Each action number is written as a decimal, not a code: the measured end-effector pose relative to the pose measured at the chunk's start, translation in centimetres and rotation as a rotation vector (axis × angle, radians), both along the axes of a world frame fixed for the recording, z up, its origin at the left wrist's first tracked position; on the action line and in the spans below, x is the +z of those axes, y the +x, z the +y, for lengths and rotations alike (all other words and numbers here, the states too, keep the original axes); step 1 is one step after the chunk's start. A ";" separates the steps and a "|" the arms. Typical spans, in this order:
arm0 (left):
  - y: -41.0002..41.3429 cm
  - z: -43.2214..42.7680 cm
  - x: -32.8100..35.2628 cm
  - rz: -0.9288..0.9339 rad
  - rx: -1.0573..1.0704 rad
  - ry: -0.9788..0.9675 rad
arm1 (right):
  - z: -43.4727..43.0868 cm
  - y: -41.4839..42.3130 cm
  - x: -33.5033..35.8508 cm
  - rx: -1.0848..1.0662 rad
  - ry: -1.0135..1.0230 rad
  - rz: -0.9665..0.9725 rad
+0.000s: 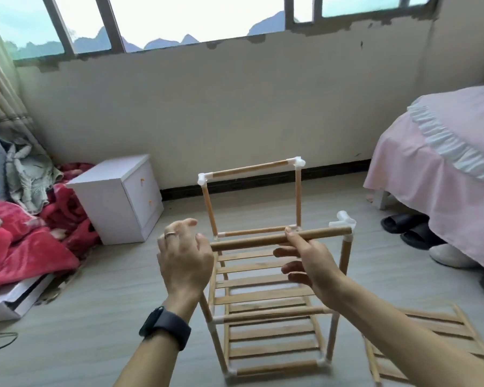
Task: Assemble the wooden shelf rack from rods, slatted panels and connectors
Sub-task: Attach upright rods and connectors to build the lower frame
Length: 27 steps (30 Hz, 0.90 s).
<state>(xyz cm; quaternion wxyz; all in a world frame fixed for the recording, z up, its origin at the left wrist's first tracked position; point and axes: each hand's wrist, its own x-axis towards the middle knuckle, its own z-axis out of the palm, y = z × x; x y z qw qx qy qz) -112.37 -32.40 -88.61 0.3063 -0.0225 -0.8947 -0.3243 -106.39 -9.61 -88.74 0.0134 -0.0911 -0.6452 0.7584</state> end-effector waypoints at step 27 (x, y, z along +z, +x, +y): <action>0.2 13.6 0.9 0.410 -0.555 -0.652 | 8.7 -2.6 -2.2 -0.226 0.158 0.199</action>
